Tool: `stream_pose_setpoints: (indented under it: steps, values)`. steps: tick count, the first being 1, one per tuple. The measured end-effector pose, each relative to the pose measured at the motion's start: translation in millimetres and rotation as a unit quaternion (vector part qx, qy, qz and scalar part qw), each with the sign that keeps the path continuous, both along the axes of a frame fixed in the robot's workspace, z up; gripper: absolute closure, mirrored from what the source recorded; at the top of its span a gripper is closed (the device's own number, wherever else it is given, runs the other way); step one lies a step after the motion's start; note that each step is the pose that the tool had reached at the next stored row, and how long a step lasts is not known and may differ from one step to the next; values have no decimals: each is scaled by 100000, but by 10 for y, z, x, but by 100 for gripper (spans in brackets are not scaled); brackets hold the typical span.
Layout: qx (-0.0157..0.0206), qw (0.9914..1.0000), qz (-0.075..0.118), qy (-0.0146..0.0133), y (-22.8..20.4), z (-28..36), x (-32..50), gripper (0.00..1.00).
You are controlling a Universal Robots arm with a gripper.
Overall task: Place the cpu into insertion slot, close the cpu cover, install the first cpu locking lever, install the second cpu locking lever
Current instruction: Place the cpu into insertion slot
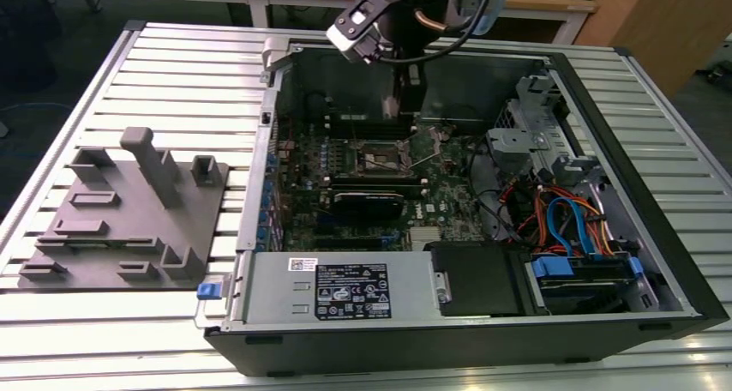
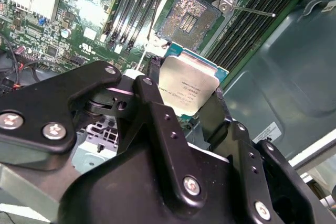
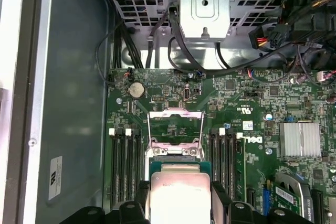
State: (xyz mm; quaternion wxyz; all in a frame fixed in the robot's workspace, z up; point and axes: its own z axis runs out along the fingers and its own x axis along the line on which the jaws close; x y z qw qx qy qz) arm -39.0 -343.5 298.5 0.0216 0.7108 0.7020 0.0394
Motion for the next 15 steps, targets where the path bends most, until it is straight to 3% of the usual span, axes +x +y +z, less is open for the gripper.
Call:
stream_pose_setpoints:
  steps: [8,15]
  values:
    - [-4,100000,-3,8,0,-120,0,46]
    - [-14,100000,-3,28,0,-148,0,46]
